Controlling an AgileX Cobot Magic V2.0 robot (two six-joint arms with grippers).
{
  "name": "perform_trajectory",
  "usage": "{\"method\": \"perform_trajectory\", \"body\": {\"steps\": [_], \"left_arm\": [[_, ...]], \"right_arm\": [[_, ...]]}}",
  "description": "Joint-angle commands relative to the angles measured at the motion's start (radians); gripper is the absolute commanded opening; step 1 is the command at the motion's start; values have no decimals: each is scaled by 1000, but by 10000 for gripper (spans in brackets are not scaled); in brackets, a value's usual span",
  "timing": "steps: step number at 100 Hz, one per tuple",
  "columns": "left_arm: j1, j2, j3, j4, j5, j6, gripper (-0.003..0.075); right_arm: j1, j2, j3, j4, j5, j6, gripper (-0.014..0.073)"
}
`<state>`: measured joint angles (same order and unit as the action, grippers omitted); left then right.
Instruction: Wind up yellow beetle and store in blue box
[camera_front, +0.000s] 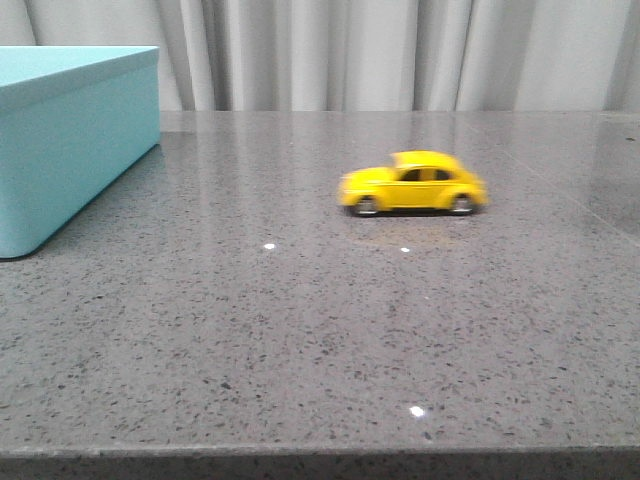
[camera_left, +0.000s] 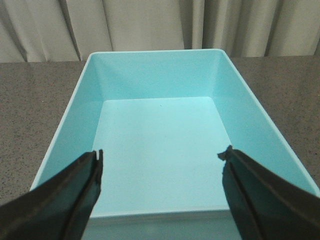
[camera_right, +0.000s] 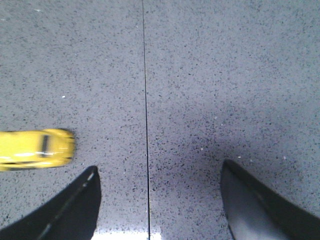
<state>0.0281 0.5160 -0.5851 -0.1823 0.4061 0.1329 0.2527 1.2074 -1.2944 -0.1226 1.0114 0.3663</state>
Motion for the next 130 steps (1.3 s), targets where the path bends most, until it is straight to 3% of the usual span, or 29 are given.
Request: {"method": "perform_trajectory", "body": {"steps": [1,19,39,57,81,98,111,130], "left_arm": [[1,25,-48,-11,-38,14,496],[1,97,-107,-11,18,31,496],[-30,185,-176,-11,43,127,496],[-124,290,-268,-11,83,218,496],[-262,500,-435,-11,200,466,496],[-344,625,-532,-11,194,591,496],[-399,705,-596,-11,172,654,496],[-456,826,-709,-7,309,658,496]], "right_arm": [[2,-95,54,-12,-115,-11,508],[2,-226,195,-12,-235,-11,508],[2,-335,262,-10,-269,-11,508],[2,-390,263,-7,-268,-11,508],[2,-416,263,34,-267,-11,508],[2,-416,263,45,-267,-11,508],[2,-416,263,46,-267,-11,508],[2,-416,263,49,-267,-11,508]]}}
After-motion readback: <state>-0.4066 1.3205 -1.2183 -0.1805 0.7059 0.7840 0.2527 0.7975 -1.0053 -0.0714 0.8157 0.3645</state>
